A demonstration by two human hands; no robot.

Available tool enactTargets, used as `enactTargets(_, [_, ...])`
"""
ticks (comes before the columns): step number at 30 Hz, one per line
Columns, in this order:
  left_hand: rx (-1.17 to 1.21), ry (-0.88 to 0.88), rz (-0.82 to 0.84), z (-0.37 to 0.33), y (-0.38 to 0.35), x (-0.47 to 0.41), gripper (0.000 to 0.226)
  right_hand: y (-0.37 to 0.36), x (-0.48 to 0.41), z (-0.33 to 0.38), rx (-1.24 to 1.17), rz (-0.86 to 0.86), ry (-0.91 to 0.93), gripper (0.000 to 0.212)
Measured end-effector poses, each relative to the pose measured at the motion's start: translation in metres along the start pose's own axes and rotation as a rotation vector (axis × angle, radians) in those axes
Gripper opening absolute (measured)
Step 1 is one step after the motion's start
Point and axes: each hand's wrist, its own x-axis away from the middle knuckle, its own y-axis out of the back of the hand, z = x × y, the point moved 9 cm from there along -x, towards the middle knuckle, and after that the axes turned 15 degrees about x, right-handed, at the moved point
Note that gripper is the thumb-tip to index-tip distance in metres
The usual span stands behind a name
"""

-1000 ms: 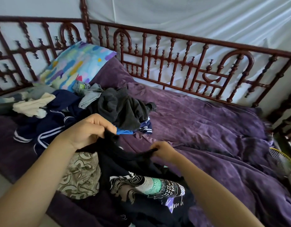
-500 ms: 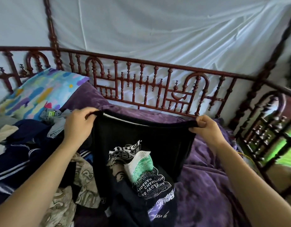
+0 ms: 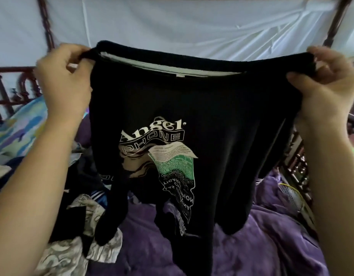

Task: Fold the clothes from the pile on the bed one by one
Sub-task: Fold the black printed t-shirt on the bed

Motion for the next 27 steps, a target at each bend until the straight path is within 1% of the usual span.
enactTargets(1, [0.008,-0.003,0.005,-0.003,0.0,0.001,0.014,-0.001,0.001,-0.004,0.029,-0.007,-0.015,0.038])
enactTargets(5, [-0.002,-0.024,0.013,-0.002,0.002,0.012,0.027,-0.004,0.013,-0.019,0.079,-0.002,-0.038,0.038])
enactTargets(8, [-0.036,-0.04,-0.016,0.009,0.009,0.019,0.032,-0.005,0.02,-0.027,0.112,0.012,-0.038,0.038])
enactTargets(11, [-0.123,-0.054,-0.024,0.028,0.016,0.029,0.028,-0.002,0.026,-0.036,0.196,0.038,-0.021,0.039])
enactTargets(13, [-0.157,-0.051,-0.009,0.045,0.017,0.045,0.026,-0.002,0.033,-0.047,0.302,0.115,-0.019,0.043])
enactTargets(15, [-0.261,-0.061,0.078,0.064,0.009,0.069,0.026,-0.005,0.047,-0.082,0.401,0.243,-0.121,0.039])
enactTargets(17, [-0.391,-0.028,0.24,0.087,-0.008,0.1,0.022,-0.005,0.073,-0.139,0.478,0.369,-0.332,0.031])
enactTargets(19, [-0.452,0.092,0.395,0.122,-0.025,0.135,0.021,0.0,0.106,-0.199,0.558,0.464,-0.558,0.02])
enactTargets(21, [-0.484,0.255,0.508,0.161,-0.041,0.168,0.021,0.01,0.136,-0.253,0.649,0.54,-0.721,0.01])
enactTargets(22, [-0.489,0.328,0.547,0.178,-0.047,0.18,0.021,0.013,0.144,-0.272,0.694,0.56,-0.762,0.014])
enactTargets(24, [-0.492,0.426,0.581,0.206,-0.068,0.189,0.021,0.012,0.141,-0.302,0.757,0.545,-0.777,0.022])
enactTargets(25, [-0.481,0.439,0.574,0.217,-0.082,0.184,0.022,0.009,0.129,-0.312,0.803,0.5,-0.734,0.022])
enactTargets(27, [-0.432,0.402,0.506,0.233,-0.119,0.158,0.024,0.001,0.089,-0.322,0.918,0.325,-0.63,0.023])
